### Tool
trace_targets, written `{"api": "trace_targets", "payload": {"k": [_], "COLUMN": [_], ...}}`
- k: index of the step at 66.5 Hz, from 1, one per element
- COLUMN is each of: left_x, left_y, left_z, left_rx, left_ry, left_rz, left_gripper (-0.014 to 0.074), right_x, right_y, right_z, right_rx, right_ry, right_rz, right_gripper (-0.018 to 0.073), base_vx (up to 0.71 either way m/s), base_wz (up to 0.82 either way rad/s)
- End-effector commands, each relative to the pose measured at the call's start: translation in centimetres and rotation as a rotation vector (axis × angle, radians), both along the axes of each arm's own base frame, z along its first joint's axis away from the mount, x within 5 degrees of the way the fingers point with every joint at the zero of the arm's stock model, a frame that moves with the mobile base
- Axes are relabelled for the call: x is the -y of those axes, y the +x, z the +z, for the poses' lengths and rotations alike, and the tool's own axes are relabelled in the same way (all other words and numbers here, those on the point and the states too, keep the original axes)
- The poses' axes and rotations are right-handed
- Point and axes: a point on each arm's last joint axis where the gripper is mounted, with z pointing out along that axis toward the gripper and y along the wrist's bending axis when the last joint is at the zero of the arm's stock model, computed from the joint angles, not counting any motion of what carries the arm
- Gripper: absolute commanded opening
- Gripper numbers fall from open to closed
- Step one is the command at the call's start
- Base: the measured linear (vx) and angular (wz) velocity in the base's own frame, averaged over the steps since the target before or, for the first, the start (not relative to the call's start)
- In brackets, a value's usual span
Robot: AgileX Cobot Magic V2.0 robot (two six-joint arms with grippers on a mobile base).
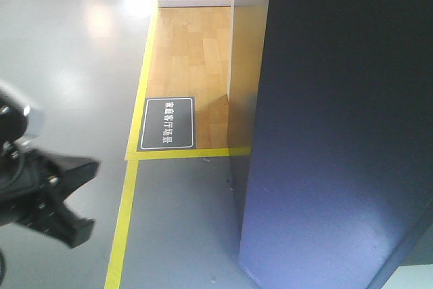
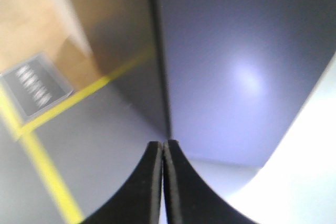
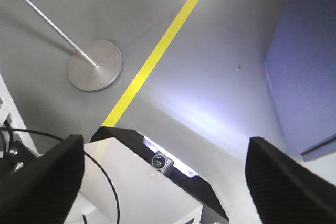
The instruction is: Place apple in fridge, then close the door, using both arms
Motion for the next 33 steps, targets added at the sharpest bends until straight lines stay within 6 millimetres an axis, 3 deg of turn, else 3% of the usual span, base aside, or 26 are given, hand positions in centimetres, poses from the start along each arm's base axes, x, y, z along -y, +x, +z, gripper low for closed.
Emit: {"api": "trace_targets", "payload": {"k": [1,19,33], "left_x": [-0.9,-1.1,-1.1], "left_y": [-0.2,-0.1,-0.1], "left_z": [0.9,0.8,0.8], "left_rx": [0.069,0.066,0.066], "left_ry": [-0.032,-0.009,-0.009], "left_rz": [0.075,0.090,0.090], "left_gripper": [-0.0006,-0.0006,-0.0006], "right_x": [-0.1,0.4,0.2], "right_y": [1.0,4.6,7.0], "right_z": [1.3,1.9,1.6], "right_rx": [0.123,0.260,0.261], "right_ry": [0.040,-0.066,-0.152], "right_rz": [-0.041,-0.187,-0.216], "right_gripper": [0.0594,0.0538,0.0386], "base_vx": [0.00,0.00,0.00], "base_wz": [0.00,0.00,0.00]}}
